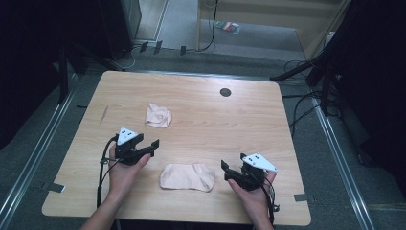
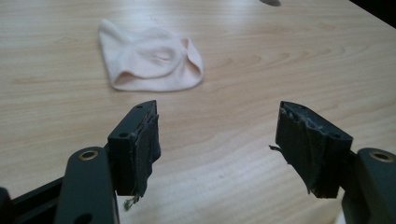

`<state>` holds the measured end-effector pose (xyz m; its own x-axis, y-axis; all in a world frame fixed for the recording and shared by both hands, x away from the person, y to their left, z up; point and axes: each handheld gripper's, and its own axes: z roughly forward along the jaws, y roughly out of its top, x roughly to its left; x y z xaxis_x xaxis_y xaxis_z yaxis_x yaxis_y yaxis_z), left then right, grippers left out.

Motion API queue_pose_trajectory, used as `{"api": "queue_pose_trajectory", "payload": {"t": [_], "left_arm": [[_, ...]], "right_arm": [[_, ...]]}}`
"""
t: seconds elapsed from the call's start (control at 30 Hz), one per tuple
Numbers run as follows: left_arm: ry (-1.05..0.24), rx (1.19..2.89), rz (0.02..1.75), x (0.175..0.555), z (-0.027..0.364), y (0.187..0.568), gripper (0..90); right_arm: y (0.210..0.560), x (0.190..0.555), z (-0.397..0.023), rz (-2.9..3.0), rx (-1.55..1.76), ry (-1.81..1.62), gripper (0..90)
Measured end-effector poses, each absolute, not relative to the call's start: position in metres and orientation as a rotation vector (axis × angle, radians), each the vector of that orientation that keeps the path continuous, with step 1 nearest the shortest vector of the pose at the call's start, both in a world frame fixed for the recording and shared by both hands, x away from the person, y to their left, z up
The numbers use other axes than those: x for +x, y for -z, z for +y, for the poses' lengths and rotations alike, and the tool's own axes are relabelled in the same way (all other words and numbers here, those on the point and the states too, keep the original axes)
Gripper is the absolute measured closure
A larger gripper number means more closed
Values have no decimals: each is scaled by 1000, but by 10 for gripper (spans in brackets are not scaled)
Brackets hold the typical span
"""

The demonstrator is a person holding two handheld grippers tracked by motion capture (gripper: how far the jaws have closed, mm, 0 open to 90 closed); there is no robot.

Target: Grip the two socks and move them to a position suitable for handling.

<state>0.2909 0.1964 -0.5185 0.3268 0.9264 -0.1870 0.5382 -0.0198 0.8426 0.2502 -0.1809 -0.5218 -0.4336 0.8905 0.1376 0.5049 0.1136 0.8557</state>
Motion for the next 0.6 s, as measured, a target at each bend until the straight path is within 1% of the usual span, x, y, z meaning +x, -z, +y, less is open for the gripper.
{"api": "queue_pose_trajectory", "payload": {"t": [0.2,0.6], "left_arm": [[-564,1674,1358,310,198,518,310],[-618,1709,1392,347,192,521,326]], "right_arm": [[523,252,-181,1975,1372,-1257,226],[524,253,-178,1980,1373,-1240,237]]}}
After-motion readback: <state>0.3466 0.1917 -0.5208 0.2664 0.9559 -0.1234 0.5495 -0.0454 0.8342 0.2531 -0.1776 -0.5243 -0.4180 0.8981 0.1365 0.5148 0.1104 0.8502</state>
